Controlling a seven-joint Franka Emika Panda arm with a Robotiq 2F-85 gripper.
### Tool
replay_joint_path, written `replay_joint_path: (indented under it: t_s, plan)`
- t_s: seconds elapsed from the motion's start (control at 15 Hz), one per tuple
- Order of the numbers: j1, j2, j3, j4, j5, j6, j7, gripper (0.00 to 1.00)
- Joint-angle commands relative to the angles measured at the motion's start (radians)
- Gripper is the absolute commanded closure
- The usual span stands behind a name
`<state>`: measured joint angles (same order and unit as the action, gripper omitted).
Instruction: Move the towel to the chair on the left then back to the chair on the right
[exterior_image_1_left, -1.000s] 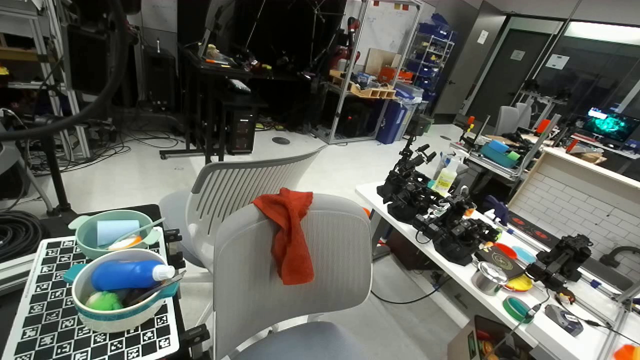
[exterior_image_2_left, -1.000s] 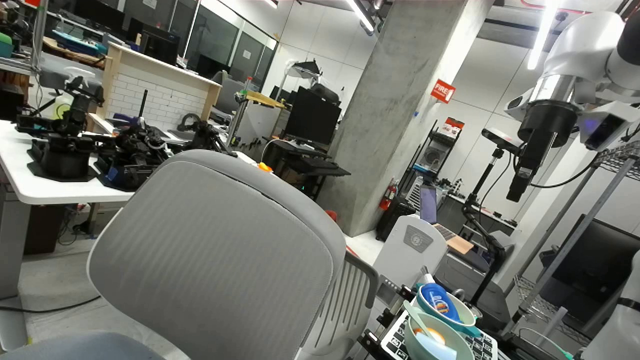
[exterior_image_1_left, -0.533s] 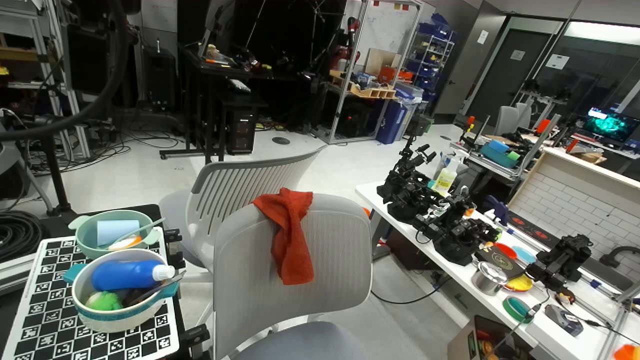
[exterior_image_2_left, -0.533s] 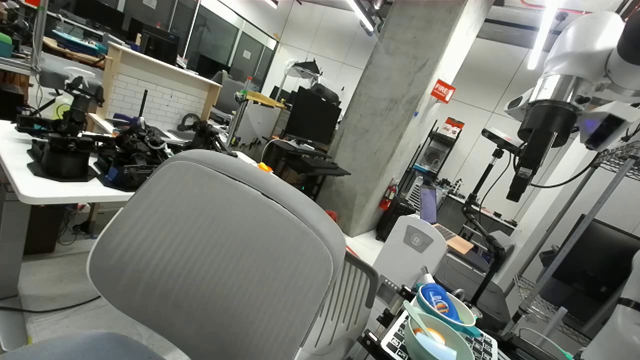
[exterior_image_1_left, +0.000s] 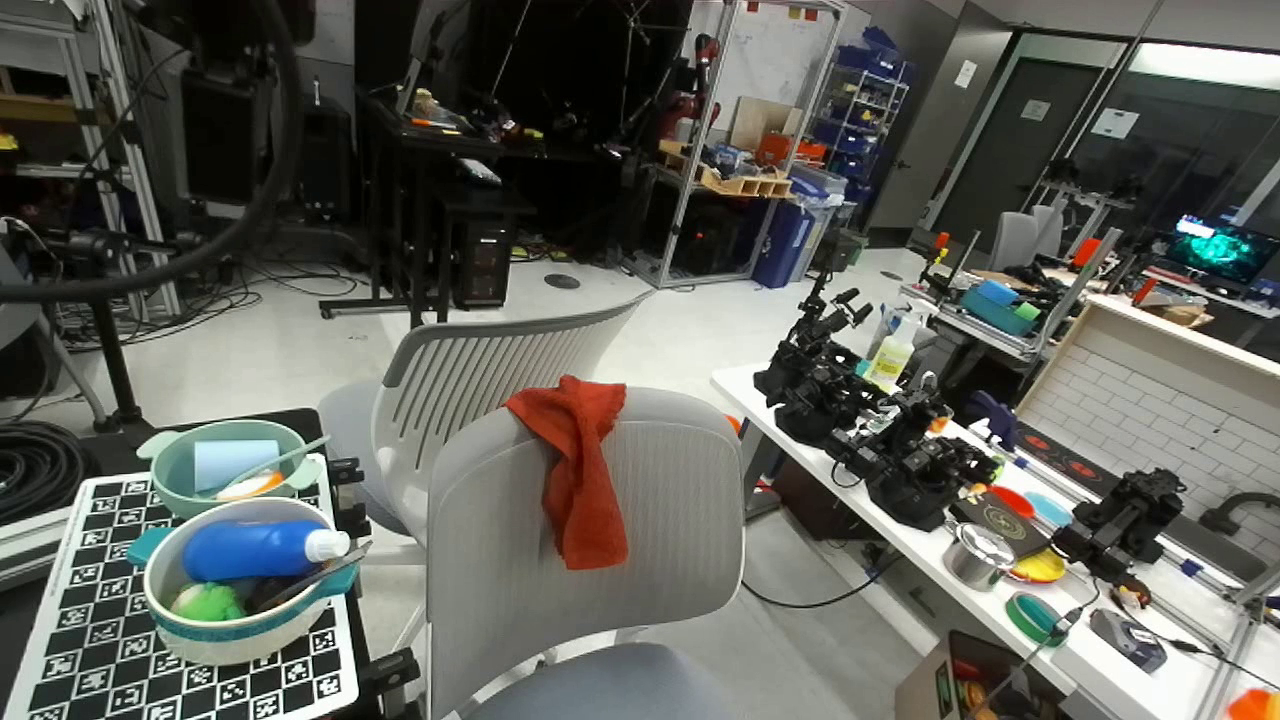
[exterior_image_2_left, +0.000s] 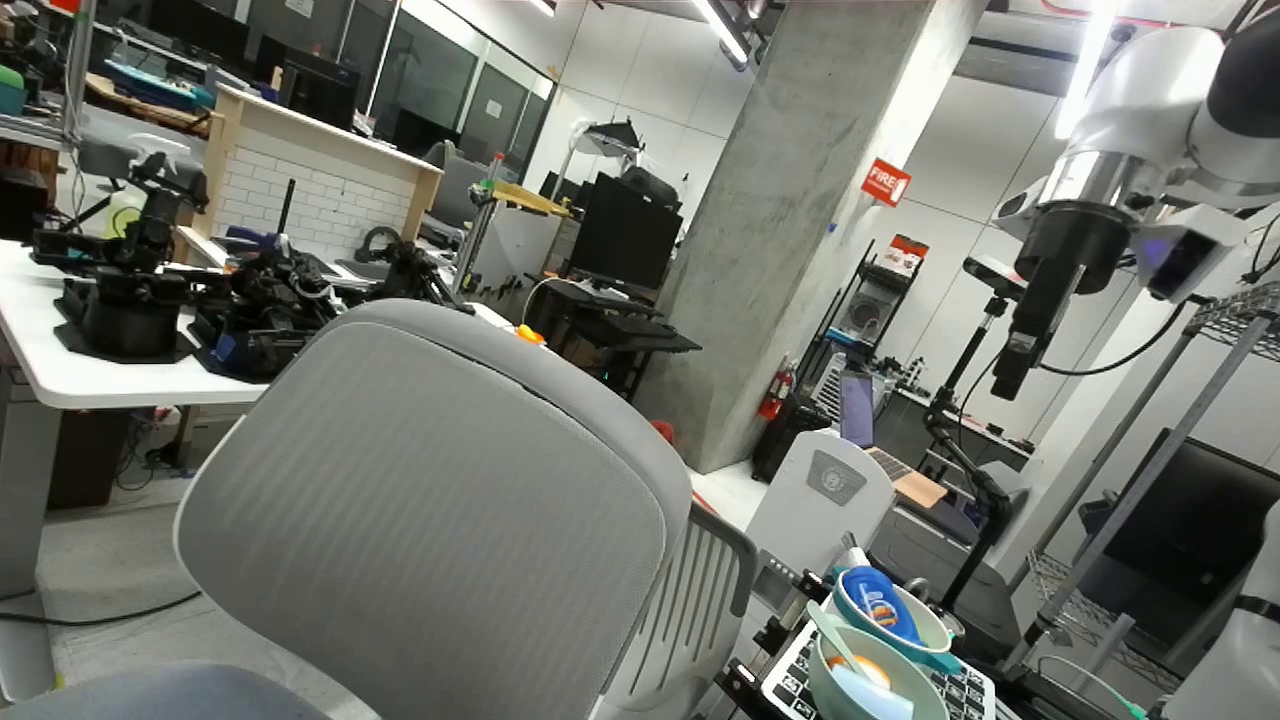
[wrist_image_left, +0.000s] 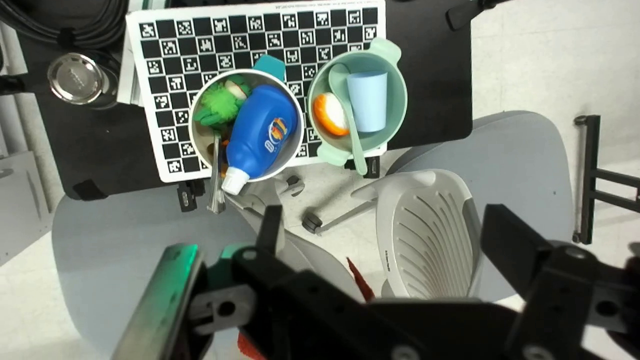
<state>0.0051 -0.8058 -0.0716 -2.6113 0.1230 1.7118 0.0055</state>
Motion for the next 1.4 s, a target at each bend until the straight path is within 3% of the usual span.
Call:
replay_joint_path:
  t_s: [0.0,0.33,0.67,0.87,1.33]
  plan:
    - [-0.001,0.191,0.003,0.12,0.015,0.119,-0.029,0.0]
    - [0.015,0.439,0.033,0.276,0.036,0.354,0.01,0.0]
    - [0.002,0.704,0.102,0.398,0.038,0.547,0.306,0.0]
    - [0.006,0.824,0.112,0.462,0.016,0.592,0.471,0.0]
    - [0.033,1.037,0.08,0.593,-0.002,0.601,0.696,0.0]
